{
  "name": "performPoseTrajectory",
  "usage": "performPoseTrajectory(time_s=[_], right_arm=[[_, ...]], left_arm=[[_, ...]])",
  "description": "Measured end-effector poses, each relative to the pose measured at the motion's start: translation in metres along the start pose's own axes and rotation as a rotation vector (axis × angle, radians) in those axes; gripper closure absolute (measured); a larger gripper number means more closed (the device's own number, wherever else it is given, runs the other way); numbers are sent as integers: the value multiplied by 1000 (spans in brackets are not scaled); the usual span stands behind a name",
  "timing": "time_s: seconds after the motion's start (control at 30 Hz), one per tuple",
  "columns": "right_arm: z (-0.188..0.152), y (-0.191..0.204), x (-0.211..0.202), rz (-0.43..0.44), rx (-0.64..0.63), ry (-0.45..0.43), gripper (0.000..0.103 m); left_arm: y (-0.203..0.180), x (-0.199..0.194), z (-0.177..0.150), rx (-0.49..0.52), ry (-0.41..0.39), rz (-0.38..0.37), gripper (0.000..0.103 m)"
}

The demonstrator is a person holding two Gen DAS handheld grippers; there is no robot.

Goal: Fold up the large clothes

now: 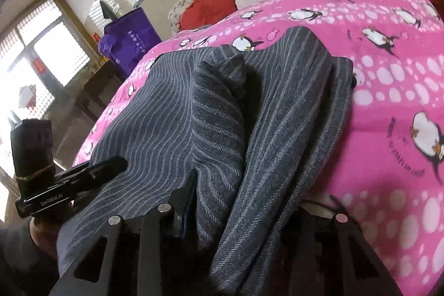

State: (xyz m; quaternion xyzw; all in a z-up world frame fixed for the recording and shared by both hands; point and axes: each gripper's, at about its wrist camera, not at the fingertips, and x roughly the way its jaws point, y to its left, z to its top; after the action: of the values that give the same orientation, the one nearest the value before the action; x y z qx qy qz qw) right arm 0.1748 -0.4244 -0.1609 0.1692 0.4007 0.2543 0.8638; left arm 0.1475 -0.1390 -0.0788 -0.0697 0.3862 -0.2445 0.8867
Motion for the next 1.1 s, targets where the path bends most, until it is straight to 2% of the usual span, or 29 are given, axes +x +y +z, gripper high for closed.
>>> performPoseTrajectory(time_s=[0.1, 0.17, 0.3, 0.33, 0.37, 0.4, 0.47, 0.53, 0.6, 0.67, 0.8, 0.9, 0.93, 0.97, 1.0, 1.03, 1.07, 1.1], right_arm=[[6, 7, 7, 72, 92, -19, 66], [13, 20, 20, 120, 129, -26, 66], [31, 57, 62, 178, 133, -25, 67], [35, 65, 74, 190, 125, -26, 67], [38, 72, 83, 193, 115, -25, 67], [40, 77, 92, 190, 103, -25, 67], [42, 80, 102, 180, 82, -14, 67], [41, 69, 101, 180, 108, -7, 66], [39, 64, 94, 175, 111, 15, 64], [35, 63, 82, 138, 104, 34, 59], [29, 68, 42, 60, 96, 44, 58], [20, 85, 6, -67, 13, 70, 58], [16, 94, -7, -110, -14, 72, 57], [11, 103, -20, -136, -36, 71, 57], [5, 109, -32, -158, -54, 70, 57], [-2, 119, -45, -176, -66, 66, 57], [-8, 125, -56, -177, -71, 64, 57], [-16, 131, -65, -186, -74, 63, 57]], left_arm=[[13, -11, 8, -16, -26, -14, 76], [40, -23, 14, -44, -36, -10, 77], [100, -49, 29, -95, -72, 69, 77], [110, -53, 31, -107, -79, 87, 81], [126, -60, 33, -125, -93, 119, 89], [140, -66, 34, -151, -105, 134, 89], [160, -70, 31, -195, -91, 123, 89], [165, -66, 27, -187, -67, 146, 89], [163, -61, 21, -187, -38, 126, 89], [155, -58, 16, -174, -23, 121, 89], [138, -66, 5, -177, -16, 106, 89], [122, -79, -5, -179, 4, 103, 75], [116, -85, -9, -173, 5, 107, 65], [106, -95, -15, -158, -1, 113, 51], [100, -101, -17, -150, -6, 121, 42], [90, -111, -24, -136, -16, 134, 25], [83, -117, -28, -128, -18, 136, 14], [75, -121, -32, -120, -5, 143, 8]])
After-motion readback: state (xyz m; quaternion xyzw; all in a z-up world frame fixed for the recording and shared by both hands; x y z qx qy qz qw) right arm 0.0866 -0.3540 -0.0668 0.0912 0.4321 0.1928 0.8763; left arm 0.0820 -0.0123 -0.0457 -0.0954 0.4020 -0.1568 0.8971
